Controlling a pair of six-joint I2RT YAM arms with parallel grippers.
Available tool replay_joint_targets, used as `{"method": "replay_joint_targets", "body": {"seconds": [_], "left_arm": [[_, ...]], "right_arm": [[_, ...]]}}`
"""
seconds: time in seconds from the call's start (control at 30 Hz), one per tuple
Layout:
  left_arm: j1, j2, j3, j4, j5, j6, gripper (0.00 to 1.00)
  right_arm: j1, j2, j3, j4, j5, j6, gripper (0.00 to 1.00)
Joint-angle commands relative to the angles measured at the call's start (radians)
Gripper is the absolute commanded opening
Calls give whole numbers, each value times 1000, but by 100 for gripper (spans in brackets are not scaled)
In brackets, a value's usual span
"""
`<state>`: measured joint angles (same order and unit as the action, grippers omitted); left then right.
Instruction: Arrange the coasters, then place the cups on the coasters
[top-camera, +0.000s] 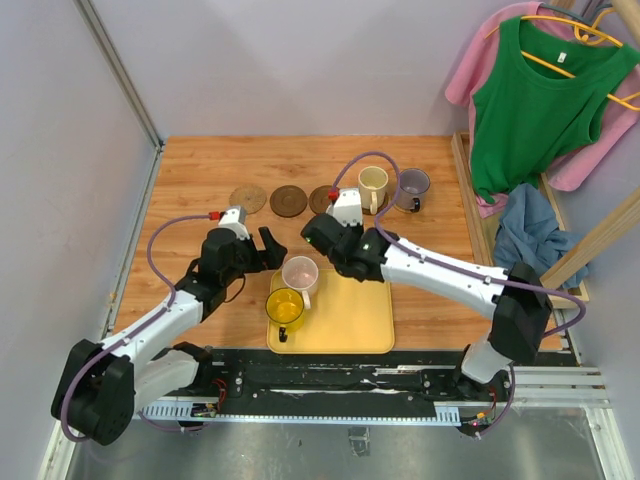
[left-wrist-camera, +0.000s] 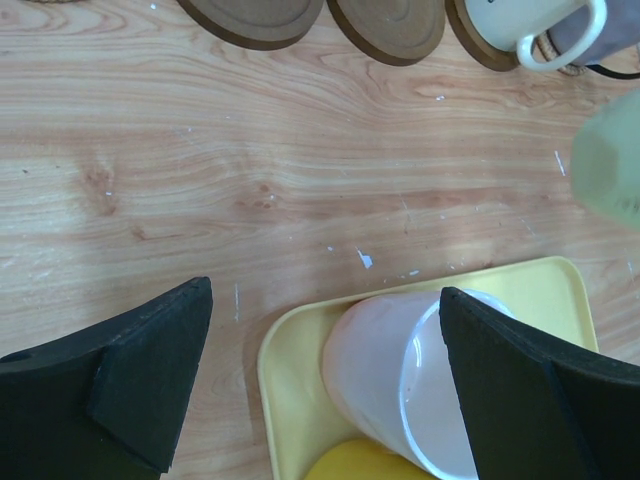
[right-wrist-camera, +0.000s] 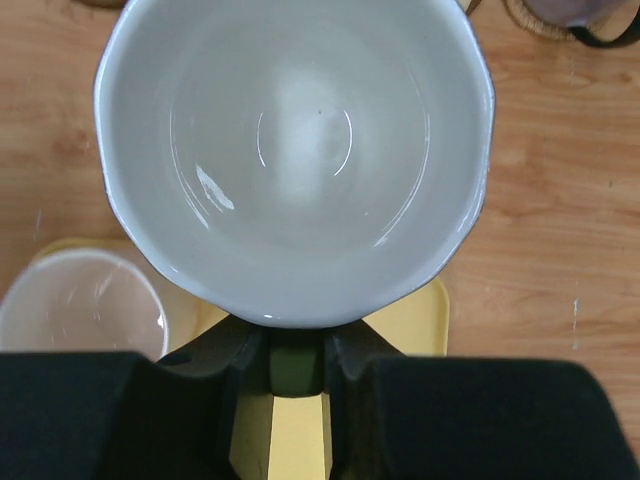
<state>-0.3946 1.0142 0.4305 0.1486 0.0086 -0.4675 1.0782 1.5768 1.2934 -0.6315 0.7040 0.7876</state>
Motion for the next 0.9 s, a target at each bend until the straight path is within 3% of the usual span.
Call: {"method": "replay_joint_targets", "body": {"seconds": [0.0, 0.43, 0.87], "left_arm": [[5, 24, 38, 26, -56, 17, 100], [5, 62, 89, -24, -225, 16, 100], [7, 122, 102, -21, -225, 14, 100]], "right_arm": [[-107, 65, 117, 141, 5, -160, 1], [-308, 410, 505, 171, -154, -280, 1], [-364, 599, 671, 164, -248, -316, 1]]}}
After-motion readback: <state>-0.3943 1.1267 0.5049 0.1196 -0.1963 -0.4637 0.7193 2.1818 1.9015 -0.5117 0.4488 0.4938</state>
